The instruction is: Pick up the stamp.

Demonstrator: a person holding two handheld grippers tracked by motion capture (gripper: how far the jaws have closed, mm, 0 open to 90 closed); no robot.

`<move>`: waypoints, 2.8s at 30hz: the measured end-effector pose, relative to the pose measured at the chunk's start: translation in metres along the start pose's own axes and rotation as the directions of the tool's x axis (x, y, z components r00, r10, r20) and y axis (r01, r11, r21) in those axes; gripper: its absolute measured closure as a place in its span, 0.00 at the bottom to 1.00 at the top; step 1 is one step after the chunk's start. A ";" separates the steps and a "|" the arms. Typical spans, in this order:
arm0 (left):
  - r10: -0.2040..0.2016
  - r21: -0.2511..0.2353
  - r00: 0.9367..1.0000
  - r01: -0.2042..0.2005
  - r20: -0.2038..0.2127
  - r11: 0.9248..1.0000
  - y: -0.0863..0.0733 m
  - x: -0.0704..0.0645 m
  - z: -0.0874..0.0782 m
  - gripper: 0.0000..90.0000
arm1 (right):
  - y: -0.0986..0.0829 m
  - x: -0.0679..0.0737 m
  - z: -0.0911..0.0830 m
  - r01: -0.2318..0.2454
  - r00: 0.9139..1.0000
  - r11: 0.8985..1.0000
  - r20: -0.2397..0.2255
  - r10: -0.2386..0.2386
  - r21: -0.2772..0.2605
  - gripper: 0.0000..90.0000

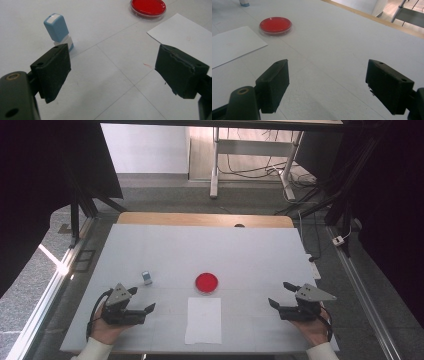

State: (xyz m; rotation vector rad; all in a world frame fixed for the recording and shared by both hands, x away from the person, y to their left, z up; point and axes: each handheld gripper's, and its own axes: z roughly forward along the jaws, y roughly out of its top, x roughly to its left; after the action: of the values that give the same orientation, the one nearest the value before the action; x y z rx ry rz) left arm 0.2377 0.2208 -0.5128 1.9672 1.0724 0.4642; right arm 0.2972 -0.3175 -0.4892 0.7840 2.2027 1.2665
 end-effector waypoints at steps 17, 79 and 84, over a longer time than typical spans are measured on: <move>0.024 0.025 1.000 -0.024 -0.002 0.999 0.001 -0.006 0.005 0.15 | -0.005 0.002 0.000 -0.014 1.000 1.000 0.002 0.014 -0.007 0.24; 0.142 0.036 0.990 -0.141 -0.024 0.989 0.074 0.022 0.001 0.22 | -0.010 0.006 0.006 -0.022 1.000 0.999 -0.020 0.023 0.023 0.25; 0.141 0.041 0.989 -0.140 -0.036 0.989 0.076 0.027 0.002 0.22 | -0.010 0.005 0.006 -0.021 1.000 0.999 -0.020 0.021 0.024 0.25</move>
State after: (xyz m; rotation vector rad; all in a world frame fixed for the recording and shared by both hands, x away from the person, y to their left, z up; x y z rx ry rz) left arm 0.2930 0.2198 -0.4548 2.0843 0.9768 0.5639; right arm 0.2947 -0.3143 -0.5014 0.8091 2.2347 1.2658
